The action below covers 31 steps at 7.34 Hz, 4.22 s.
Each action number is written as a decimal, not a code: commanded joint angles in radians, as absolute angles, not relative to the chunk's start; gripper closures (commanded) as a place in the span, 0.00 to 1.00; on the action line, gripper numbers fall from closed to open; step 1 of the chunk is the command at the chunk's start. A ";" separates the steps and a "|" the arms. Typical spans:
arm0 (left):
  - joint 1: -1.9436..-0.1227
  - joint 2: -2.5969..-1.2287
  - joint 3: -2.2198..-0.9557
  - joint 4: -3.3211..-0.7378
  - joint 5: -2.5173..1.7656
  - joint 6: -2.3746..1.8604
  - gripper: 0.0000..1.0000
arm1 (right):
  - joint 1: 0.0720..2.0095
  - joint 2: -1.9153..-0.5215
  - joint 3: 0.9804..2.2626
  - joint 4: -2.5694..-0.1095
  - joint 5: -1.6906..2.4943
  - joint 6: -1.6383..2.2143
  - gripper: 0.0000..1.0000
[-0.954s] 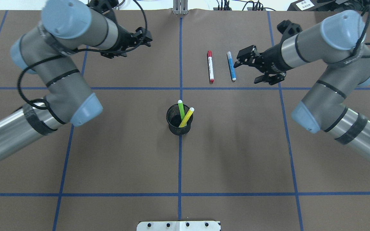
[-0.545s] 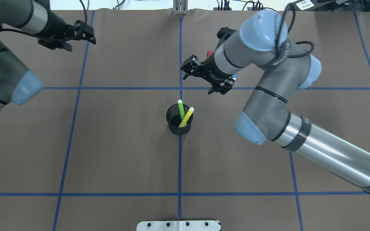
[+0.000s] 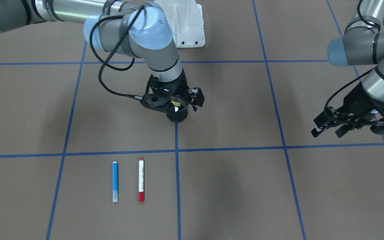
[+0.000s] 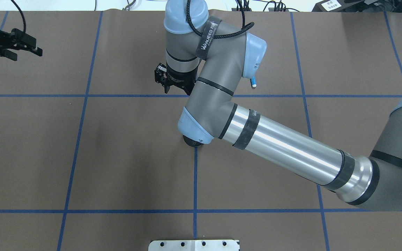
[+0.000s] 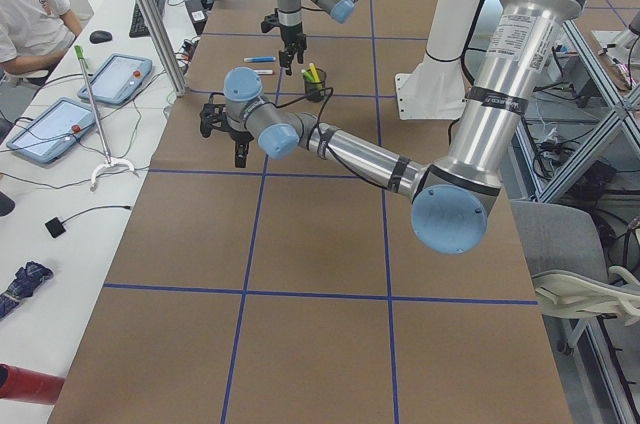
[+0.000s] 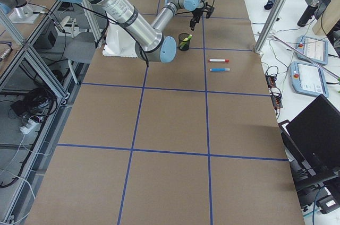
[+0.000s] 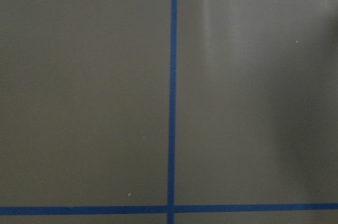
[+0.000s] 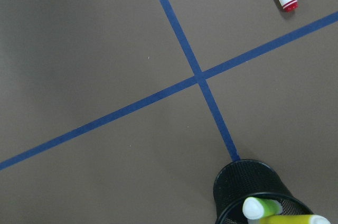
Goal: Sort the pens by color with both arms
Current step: 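Move the right gripper to the cup while the left gripper withdraws, then lower the right gripper into the cup and grasp the green highlighter, then lift the green highlighter out of the cup with the right gripper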
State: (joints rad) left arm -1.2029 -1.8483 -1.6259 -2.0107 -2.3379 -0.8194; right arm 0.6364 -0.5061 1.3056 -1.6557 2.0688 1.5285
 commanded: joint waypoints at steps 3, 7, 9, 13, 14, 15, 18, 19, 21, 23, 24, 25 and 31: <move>-1.218 -1.810 -1.644 -2.013 -2.350 -0.793 0.05 | 0.635 -0.454 1.240 -1.901 2.098 1.213 0.27; -1.216 -1.810 -1.647 -2.014 -2.347 -0.798 0.04 | 0.635 -0.426 1.163 -1.901 2.108 1.192 0.47; -1.215 -1.812 -1.647 -2.014 -2.347 -0.798 0.04 | 0.630 -0.428 1.152 -1.901 2.108 1.186 0.48; -1.215 -1.815 -1.647 -2.014 -2.347 -0.799 0.04 | 0.630 -0.429 1.152 -1.901 2.120 1.186 0.71; -1.215 -1.818 -1.647 -2.014 -2.347 -0.801 0.04 | 0.630 -0.430 1.154 -1.902 2.120 1.186 0.85; -1.215 -1.818 -1.647 -2.014 -2.345 -0.801 0.04 | 0.632 -0.433 1.158 -1.904 2.120 1.186 0.96; -1.215 -1.819 -1.655 -2.014 -2.345 -0.804 0.04 | 0.634 -0.426 1.230 -1.954 2.114 1.187 1.00; -1.215 -1.818 -1.657 -2.014 -2.345 -0.805 0.04 | 0.634 -0.426 1.261 -1.957 2.108 1.187 1.00; -1.215 -1.816 -1.666 -2.013 -2.345 -0.805 0.02 | 0.635 -0.372 1.298 -2.000 2.039 1.187 1.00; -1.215 -1.812 -1.672 -2.011 -2.344 -0.805 0.02 | 0.667 -0.328 1.324 -2.020 2.007 1.187 1.00; -1.215 -1.812 -1.672 -2.011 -2.344 -0.805 0.02 | 0.676 -0.327 1.354 -2.052 1.984 1.187 1.00; -1.213 -1.813 -1.672 -2.011 -2.344 -0.805 0.02 | 0.693 -0.327 1.383 -2.080 1.976 1.186 1.00; -1.221 -1.795 -1.681 -2.013 -2.341 -0.807 0.02 | 0.712 -0.504 1.387 -1.425 1.598 1.355 1.00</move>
